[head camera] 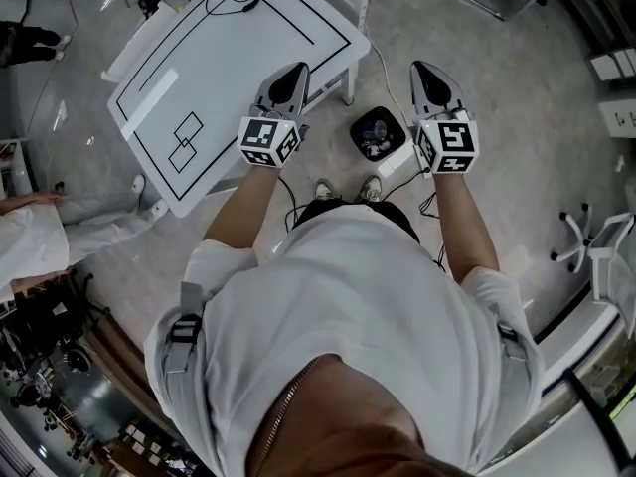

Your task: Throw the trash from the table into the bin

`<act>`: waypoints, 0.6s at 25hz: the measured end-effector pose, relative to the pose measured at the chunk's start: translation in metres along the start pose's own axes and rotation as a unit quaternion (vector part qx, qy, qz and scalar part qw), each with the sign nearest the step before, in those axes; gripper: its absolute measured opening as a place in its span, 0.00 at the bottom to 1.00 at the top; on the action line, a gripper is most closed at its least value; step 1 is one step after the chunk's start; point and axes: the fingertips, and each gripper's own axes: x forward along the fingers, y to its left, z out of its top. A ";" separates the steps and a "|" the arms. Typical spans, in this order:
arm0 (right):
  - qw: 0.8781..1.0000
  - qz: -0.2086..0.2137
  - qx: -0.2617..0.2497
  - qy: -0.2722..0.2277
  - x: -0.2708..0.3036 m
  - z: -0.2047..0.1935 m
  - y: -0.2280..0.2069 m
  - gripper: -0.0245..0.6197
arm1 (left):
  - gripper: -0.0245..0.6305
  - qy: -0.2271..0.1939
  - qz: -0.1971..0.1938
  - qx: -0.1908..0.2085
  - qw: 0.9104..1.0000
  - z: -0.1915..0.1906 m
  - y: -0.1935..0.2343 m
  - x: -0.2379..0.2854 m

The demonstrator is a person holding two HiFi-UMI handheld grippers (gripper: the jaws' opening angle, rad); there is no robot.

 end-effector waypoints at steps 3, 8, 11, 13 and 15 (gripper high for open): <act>1.000 0.007 -0.003 -0.012 0.002 0.013 0.012 0.04 | 0.05 -0.010 -0.004 0.005 1.000 0.010 0.002 -0.005; 1.000 0.017 -0.008 -0.023 -0.003 0.028 0.026 0.04 | 0.05 -0.019 -0.012 0.005 1.000 0.019 -0.001 -0.010; 0.999 0.017 -0.012 -0.025 -0.006 0.032 0.029 0.04 | 0.05 -0.023 -0.017 0.007 1.000 0.023 -0.003 -0.011; 0.999 0.015 -0.014 -0.026 -0.007 0.034 0.031 0.04 | 0.05 -0.025 -0.020 0.007 0.999 0.024 -0.003 -0.011; 0.999 0.012 -0.016 -0.027 -0.007 0.035 0.034 0.04 | 0.05 -0.025 -0.023 0.006 0.999 0.023 -0.003 -0.012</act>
